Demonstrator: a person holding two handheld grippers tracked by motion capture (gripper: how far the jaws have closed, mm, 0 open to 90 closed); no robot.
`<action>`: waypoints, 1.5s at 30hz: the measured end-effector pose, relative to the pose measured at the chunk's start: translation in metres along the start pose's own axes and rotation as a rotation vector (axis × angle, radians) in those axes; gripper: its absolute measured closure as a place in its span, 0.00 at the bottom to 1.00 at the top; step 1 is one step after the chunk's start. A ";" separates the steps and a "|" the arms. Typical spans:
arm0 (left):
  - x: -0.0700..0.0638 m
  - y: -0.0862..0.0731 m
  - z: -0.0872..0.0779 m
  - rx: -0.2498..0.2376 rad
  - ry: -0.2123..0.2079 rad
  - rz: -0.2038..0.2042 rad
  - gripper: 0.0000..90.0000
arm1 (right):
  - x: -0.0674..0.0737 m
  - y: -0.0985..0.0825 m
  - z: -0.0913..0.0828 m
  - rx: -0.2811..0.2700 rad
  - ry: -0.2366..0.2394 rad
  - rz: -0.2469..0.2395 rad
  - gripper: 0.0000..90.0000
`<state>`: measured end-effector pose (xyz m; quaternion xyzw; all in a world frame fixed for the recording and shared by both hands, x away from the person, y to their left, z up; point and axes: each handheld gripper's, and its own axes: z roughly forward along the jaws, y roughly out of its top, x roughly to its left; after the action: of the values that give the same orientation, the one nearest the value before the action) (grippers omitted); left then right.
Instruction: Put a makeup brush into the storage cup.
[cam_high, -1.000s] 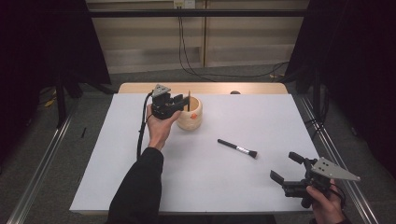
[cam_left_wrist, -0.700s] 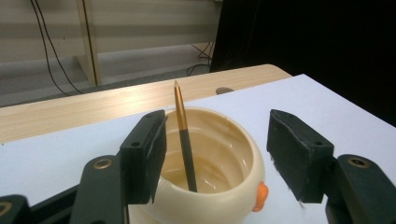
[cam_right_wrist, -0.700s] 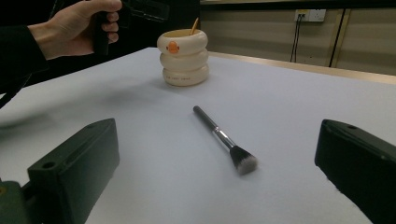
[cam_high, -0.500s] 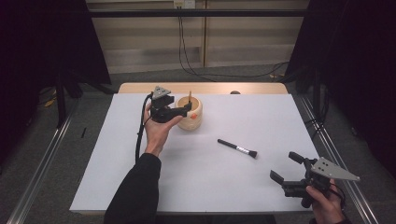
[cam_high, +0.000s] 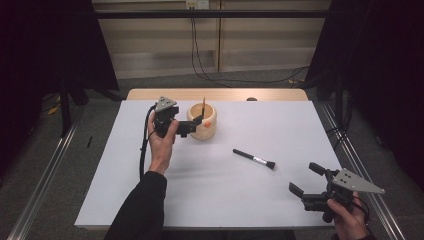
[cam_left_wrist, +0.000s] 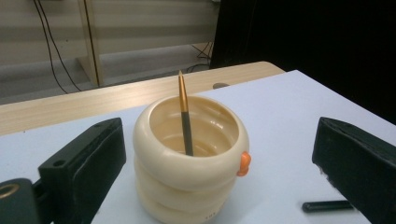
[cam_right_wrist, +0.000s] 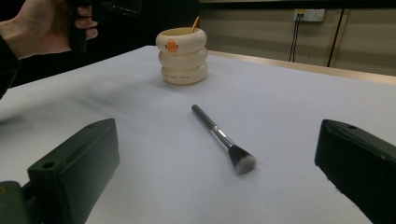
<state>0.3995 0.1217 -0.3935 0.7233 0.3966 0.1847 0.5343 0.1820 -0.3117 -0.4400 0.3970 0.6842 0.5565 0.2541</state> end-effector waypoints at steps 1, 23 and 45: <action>0.000 -0.001 -0.002 -0.010 -0.003 0.003 0.03 | 0.000 0.000 0.000 0.000 -0.001 -0.001 0.00; -0.017 -0.030 -0.056 -0.088 0.012 0.010 0.03 | 0.000 0.000 0.000 -0.001 -0.009 0.004 0.00; -0.027 -0.064 -0.113 -0.131 0.051 0.044 0.02 | 0.001 0.001 0.004 0.002 -0.003 -0.002 0.00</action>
<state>0.2811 0.1791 -0.4071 0.6904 0.3809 0.2403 0.5661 0.1847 -0.3088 -0.4400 0.3973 0.6848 0.5548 0.2556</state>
